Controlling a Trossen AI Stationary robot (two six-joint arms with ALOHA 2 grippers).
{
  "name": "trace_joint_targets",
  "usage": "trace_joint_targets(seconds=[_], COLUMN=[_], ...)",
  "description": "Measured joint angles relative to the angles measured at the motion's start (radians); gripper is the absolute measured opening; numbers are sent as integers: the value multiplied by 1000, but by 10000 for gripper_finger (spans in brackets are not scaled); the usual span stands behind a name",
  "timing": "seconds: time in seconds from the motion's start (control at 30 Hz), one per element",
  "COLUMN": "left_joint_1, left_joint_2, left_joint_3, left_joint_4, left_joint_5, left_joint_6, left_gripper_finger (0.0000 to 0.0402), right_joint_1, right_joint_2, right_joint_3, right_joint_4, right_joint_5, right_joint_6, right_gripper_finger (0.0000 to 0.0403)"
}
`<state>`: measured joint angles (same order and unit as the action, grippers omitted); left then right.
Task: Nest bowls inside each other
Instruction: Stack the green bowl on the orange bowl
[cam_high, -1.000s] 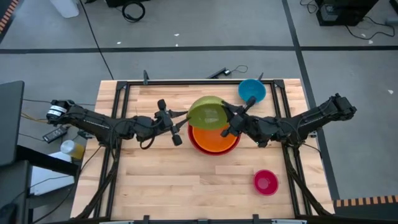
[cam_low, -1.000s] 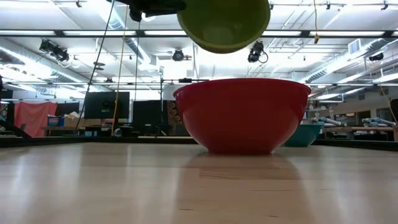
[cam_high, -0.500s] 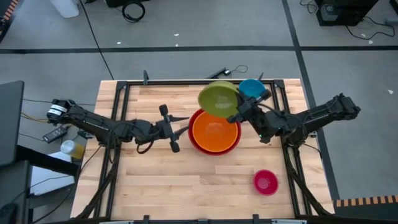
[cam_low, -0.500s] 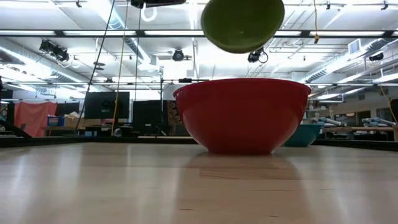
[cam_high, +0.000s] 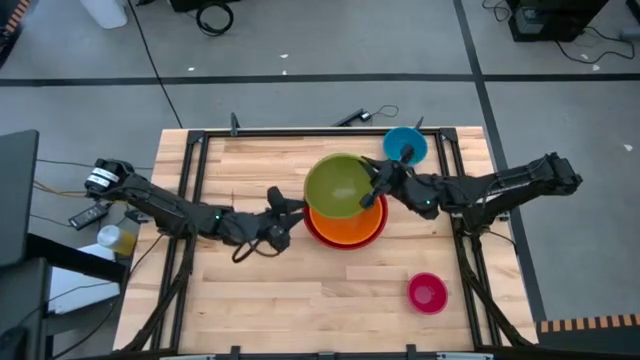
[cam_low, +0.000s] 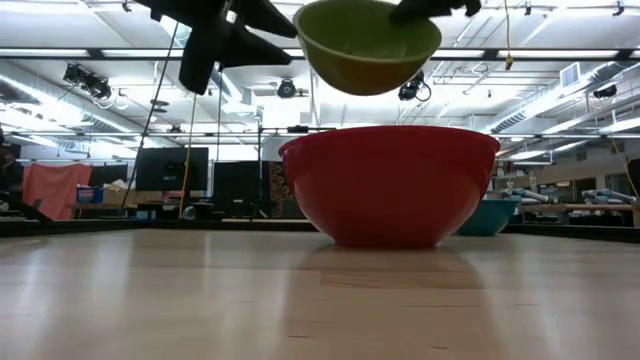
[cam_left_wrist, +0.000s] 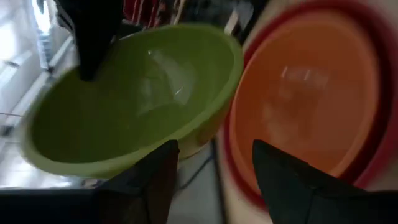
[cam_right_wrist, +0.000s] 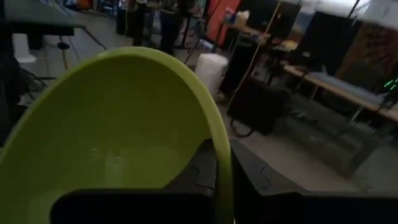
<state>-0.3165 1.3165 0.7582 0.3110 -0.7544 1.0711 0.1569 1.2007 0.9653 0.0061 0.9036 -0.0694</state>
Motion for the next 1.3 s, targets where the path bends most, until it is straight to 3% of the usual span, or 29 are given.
trace_joint_targets(seconds=[0.13,0.27,0.37,0.53,0.63,0.77,0.93,1.17,1.3], left_joint_1=[-32,-37,-28,-14,9,69,114,86,61], left_joint_2=[8,13,24,41,56,91,146,187,224], left_joint_3=[0,0,26,62,82,125,197,321,354], left_joint_4=[8,70,91,56,-44,-167,-200,-362,-473], left_joint_5=[-119,-79,-48,-5,-3,-4,4,189,229], left_joint_6=[217,408,441,399,368,295,206,4,-126], left_gripper_finger=[203,196,192,188,188,185,154,105,96], right_joint_1=[-73,-157,-205,-254,-273,-294,-330,-393,-381], right_joint_2=[-4,-2,8,31,32,40,72,142,197], right_joint_3=[0,0,0,1,4,75,228,280,244], right_joint_4=[-58,-99,-143,-157,-171,-294,-562,-753,-745], right_joint_5=[-167,-356,-430,-530,-557,-582,-658,-872,-878], right_joint_6=[134,225,279,309,311,315,367,424,439], right_gripper_finger=[23,23,23,23,23,24,24,24,26])
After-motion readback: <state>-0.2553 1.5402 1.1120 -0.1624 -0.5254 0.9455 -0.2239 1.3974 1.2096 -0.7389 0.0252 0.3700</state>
